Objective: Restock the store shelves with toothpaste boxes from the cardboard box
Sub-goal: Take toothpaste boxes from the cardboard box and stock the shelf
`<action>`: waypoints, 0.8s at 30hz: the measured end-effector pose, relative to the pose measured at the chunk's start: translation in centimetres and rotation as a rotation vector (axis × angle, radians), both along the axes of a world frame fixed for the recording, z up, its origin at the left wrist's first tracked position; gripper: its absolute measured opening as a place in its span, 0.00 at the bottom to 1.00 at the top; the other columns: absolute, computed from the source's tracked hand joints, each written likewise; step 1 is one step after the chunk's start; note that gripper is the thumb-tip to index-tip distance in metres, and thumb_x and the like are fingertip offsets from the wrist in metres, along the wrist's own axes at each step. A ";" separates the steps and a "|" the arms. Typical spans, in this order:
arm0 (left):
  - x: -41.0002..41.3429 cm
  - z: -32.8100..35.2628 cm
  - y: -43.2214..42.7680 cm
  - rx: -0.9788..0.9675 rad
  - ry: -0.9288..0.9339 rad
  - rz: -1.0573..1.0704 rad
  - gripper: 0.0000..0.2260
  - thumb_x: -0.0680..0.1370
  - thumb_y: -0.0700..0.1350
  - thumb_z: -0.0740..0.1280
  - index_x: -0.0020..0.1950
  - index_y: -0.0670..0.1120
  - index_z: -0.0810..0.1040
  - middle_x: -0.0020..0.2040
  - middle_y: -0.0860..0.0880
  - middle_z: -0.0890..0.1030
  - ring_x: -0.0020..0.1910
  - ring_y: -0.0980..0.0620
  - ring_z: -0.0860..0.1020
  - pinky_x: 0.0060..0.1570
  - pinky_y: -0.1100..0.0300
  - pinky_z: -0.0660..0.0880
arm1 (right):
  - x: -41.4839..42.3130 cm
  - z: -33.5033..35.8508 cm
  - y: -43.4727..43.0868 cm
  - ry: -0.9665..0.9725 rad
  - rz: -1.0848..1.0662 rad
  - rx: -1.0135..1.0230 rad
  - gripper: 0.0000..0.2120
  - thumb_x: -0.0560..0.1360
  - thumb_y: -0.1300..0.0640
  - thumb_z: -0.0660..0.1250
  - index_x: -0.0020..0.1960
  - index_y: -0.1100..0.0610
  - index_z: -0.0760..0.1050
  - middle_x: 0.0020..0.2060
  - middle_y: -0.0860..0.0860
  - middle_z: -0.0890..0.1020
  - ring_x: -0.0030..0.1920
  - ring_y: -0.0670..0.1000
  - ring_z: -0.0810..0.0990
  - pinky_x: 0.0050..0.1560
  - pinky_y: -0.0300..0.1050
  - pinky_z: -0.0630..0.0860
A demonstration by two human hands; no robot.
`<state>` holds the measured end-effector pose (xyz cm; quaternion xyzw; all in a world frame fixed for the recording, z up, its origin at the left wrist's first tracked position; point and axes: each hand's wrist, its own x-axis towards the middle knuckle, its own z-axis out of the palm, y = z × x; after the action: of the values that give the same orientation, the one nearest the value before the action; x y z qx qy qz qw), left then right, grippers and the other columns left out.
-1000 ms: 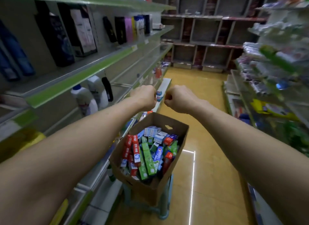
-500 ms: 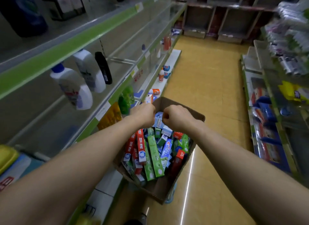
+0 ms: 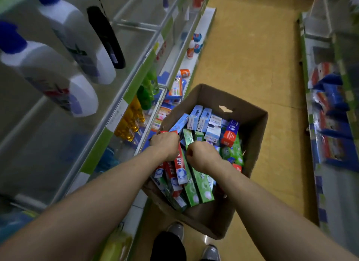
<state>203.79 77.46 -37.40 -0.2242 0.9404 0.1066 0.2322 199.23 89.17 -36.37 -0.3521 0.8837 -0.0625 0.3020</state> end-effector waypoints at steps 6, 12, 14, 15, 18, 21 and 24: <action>-0.3 -4.3 -1.3 -0.033 -0.052 -0.113 0.09 0.77 0.43 0.65 0.57 0.47 0.76 0.58 0.44 0.76 0.59 0.41 0.73 0.59 0.46 0.69 | 0.9 -4.9 -1.5 -0.073 -0.065 0.070 0.09 0.78 0.55 0.60 0.53 0.58 0.75 0.49 0.57 0.79 0.53 0.61 0.78 0.43 0.47 0.70; -1.2 -6.6 -1.6 -0.159 -0.012 -0.336 0.18 0.77 0.46 0.66 0.66 0.48 0.70 0.66 0.43 0.66 0.67 0.42 0.63 0.65 0.47 0.61 | 1.8 -8.8 -2.4 -0.098 -0.194 0.105 0.20 0.77 0.47 0.64 0.61 0.60 0.69 0.57 0.57 0.77 0.57 0.59 0.77 0.45 0.47 0.67; -1.5 -7.5 -1.4 -0.193 0.026 -0.408 0.16 0.78 0.45 0.63 0.66 0.48 0.70 0.66 0.43 0.65 0.67 0.43 0.62 0.63 0.49 0.61 | 1.8 -9.8 -3.0 -0.090 -0.260 0.083 0.20 0.76 0.49 0.64 0.63 0.60 0.68 0.58 0.57 0.76 0.59 0.59 0.77 0.46 0.47 0.68; -1.6 -7.7 -1.2 -0.203 0.038 -0.438 0.15 0.78 0.45 0.62 0.65 0.48 0.71 0.65 0.44 0.65 0.67 0.43 0.62 0.63 0.49 0.61 | 1.8 -10.1 -3.3 -0.087 -0.283 0.069 0.20 0.76 0.50 0.63 0.64 0.59 0.67 0.59 0.57 0.76 0.59 0.59 0.77 0.46 0.47 0.68; -2.0 -8.6 -0.8 -0.229 0.013 -0.530 0.14 0.79 0.47 0.61 0.64 0.49 0.73 0.65 0.45 0.66 0.67 0.44 0.62 0.65 0.48 0.59 | 1.8 -11.1 -3.7 -0.091 -0.301 0.082 0.20 0.76 0.51 0.62 0.65 0.58 0.66 0.59 0.56 0.76 0.59 0.58 0.77 0.45 0.48 0.66; -2.3 -9.2 -1.1 -0.283 -0.070 -0.584 0.16 0.78 0.49 0.63 0.66 0.50 0.72 0.69 0.44 0.64 0.71 0.43 0.58 0.69 0.44 0.56 | 2.0 -11.5 -3.8 -0.099 -0.290 0.122 0.20 0.76 0.50 0.63 0.64 0.58 0.68 0.58 0.55 0.77 0.59 0.57 0.77 0.44 0.47 0.66; -2.5 -9.4 -1.5 -0.320 -0.122 -0.593 0.22 0.77 0.51 0.65 0.70 0.51 0.68 0.72 0.43 0.61 0.74 0.42 0.52 0.71 0.39 0.52 | 1.7 -10.9 -3.9 -0.090 -0.248 0.147 0.18 0.76 0.51 0.64 0.63 0.58 0.70 0.58 0.54 0.78 0.59 0.57 0.78 0.44 0.45 0.66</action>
<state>201.32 75.91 -46.82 0.0194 0.9539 -0.1279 0.2709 200.96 85.29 -47.25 -0.2141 0.9081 -0.0503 0.3562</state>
